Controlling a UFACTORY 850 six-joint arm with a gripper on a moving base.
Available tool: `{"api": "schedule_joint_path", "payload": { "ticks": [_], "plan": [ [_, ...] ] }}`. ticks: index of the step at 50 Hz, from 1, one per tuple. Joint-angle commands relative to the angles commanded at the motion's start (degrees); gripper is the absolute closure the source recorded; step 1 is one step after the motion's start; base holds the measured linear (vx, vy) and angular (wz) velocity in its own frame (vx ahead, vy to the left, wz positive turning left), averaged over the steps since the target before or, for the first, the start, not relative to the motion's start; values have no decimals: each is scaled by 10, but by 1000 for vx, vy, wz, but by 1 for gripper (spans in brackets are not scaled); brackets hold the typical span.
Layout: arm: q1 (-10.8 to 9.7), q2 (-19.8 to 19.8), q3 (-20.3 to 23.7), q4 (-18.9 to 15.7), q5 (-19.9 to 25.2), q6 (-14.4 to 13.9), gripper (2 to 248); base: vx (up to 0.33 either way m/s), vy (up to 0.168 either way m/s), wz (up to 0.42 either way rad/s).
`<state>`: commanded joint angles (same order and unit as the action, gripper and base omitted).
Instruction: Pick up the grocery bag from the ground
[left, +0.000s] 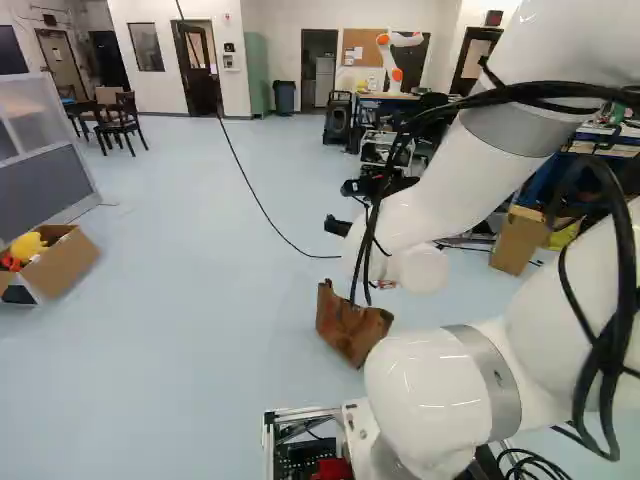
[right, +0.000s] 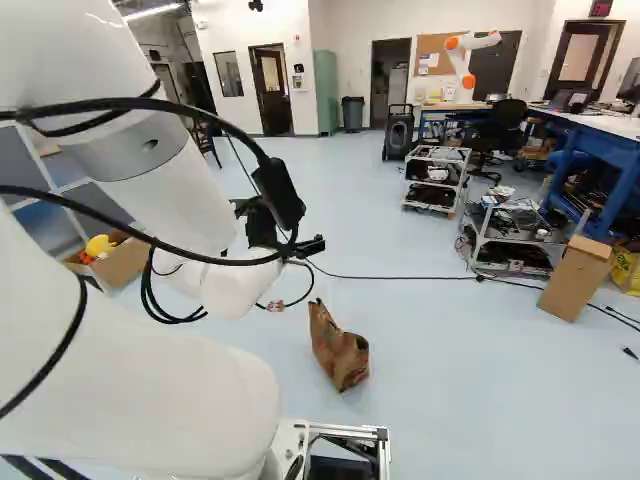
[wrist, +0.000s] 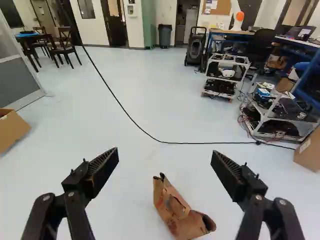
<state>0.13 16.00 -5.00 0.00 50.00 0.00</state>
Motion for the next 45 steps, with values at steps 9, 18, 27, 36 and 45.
{"api": "schedule_joint_path", "payload": {
  "ticks": [9,18,27,36,45],
  "plan": [
    [-3,-45,-39,20,-13,0,3,92,-22,-81],
    [-5,-76,-67,35,-27,0,3,-6,-3,0],
    [-7,-107,-95,50,-46,0,3,0,0,0],
    [-9,-145,-125,64,-74,0,3,0,0,0],
    [-11,-189,-157,75,-110,0,3,0,0,0]
  ]
}}
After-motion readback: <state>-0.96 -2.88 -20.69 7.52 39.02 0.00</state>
